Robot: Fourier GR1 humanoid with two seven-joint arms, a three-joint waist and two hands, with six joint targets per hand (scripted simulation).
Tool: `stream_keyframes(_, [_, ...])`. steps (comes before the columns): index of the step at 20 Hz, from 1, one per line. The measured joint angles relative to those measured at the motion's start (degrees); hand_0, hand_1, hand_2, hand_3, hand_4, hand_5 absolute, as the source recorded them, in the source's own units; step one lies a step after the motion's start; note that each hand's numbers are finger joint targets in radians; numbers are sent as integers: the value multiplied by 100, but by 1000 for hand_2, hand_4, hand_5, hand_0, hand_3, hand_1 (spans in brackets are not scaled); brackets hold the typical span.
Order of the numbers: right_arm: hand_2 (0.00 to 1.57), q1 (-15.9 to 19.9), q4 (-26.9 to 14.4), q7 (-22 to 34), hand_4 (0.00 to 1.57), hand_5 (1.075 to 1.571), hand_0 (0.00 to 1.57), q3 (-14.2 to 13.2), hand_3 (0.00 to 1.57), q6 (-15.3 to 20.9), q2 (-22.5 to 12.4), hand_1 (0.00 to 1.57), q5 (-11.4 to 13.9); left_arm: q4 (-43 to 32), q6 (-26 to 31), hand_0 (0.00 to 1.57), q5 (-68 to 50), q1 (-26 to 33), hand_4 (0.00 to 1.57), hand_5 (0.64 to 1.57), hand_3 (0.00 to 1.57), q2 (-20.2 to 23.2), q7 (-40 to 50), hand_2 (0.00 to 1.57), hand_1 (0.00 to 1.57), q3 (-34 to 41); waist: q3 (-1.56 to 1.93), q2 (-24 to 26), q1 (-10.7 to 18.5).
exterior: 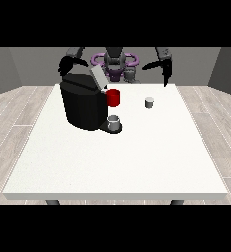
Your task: Insert the coffee pod into the coffee machine and close the lid
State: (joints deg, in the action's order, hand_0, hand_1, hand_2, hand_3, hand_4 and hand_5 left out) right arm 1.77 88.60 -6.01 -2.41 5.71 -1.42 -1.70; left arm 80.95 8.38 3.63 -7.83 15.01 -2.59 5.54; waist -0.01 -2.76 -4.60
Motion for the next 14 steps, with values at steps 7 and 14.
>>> stream_keyframes(7, [0,294,-45,94,352,1571,0,74,0,-1,-1,0,-3,-1120,77,0,217,-695,0,1571,0,284,-56,0,0,237,-1,-337,-154])
stream_keyframes(14, [0,547,-394,172,389,1571,0,-8,0,148,-27,0,99,-1972,-41,0,634,-1158,0,1571,0,299,-90,0,0,150,0,-461,-119])
